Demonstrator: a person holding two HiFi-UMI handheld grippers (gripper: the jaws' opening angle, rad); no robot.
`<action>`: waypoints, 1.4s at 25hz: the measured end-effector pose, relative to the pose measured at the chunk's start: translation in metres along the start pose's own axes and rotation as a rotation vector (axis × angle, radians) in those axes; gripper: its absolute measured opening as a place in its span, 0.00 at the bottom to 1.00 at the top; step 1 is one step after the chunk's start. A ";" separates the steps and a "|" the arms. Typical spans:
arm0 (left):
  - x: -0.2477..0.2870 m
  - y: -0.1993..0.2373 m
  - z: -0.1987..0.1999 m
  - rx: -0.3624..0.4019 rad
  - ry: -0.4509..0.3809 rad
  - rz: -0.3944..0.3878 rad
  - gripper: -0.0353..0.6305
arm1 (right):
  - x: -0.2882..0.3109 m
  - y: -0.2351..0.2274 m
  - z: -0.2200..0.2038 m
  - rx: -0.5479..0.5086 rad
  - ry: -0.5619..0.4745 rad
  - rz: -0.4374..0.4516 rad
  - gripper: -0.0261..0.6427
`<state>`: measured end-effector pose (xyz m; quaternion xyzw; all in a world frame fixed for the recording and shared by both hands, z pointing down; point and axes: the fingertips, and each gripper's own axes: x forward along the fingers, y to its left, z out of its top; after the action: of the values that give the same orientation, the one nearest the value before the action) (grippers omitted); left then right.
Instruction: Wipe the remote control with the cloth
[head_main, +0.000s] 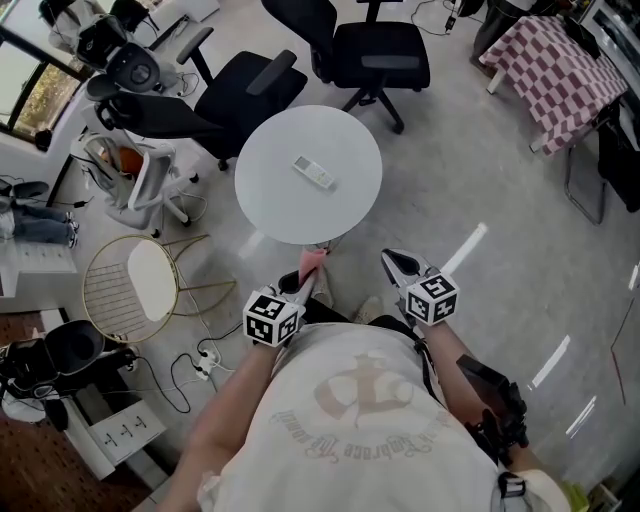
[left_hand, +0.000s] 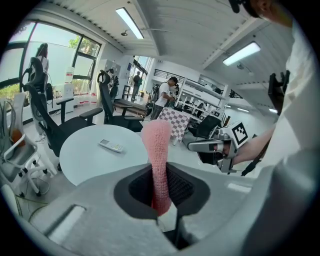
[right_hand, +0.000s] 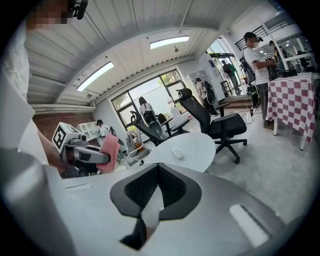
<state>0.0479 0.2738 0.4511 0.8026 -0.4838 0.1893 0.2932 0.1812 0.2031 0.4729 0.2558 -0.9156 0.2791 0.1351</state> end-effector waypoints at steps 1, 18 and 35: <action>0.002 0.007 0.000 -0.007 -0.001 0.001 0.10 | 0.007 -0.001 0.001 -0.006 0.006 0.000 0.05; 0.043 0.167 0.080 -0.046 -0.061 -0.088 0.10 | 0.149 -0.015 0.112 -0.112 0.044 -0.078 0.05; 0.043 0.255 0.099 -0.103 -0.068 -0.082 0.10 | 0.241 -0.009 0.133 -0.169 0.163 -0.070 0.05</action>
<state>-0.1562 0.0888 0.4753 0.8116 -0.4690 0.1246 0.3253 -0.0291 0.0248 0.4633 0.2516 -0.9124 0.2162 0.2398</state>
